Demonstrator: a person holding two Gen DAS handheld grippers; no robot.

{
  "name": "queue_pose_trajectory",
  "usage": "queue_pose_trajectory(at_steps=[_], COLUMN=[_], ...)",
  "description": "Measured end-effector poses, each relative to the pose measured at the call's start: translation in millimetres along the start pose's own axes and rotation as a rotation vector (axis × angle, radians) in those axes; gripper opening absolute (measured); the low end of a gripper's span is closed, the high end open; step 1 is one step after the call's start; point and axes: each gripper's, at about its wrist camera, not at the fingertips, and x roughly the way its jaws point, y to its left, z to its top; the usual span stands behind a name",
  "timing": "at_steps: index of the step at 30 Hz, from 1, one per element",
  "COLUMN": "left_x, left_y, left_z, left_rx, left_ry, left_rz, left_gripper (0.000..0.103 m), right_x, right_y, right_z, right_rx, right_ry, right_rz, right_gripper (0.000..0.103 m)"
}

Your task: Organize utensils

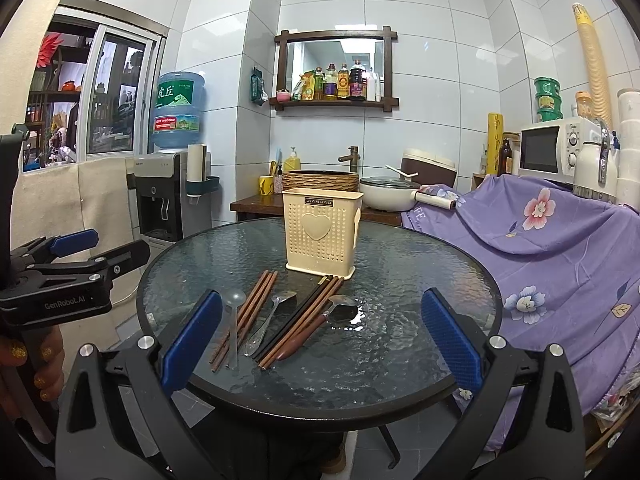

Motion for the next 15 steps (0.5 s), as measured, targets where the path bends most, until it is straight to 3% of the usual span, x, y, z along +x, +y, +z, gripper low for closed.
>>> queue_pose_trajectory(at_steps=[15], left_x=[1.2], left_y=[-1.9], left_z=[-0.7], left_rx=[0.0], left_ry=[0.003], left_rz=[0.0], left_gripper=[0.097], right_x=[-1.4], right_y=[0.1], right_z=[0.4], right_rx=[0.001], right_ry=[0.001], right_rz=[0.003], right_gripper=[0.098])
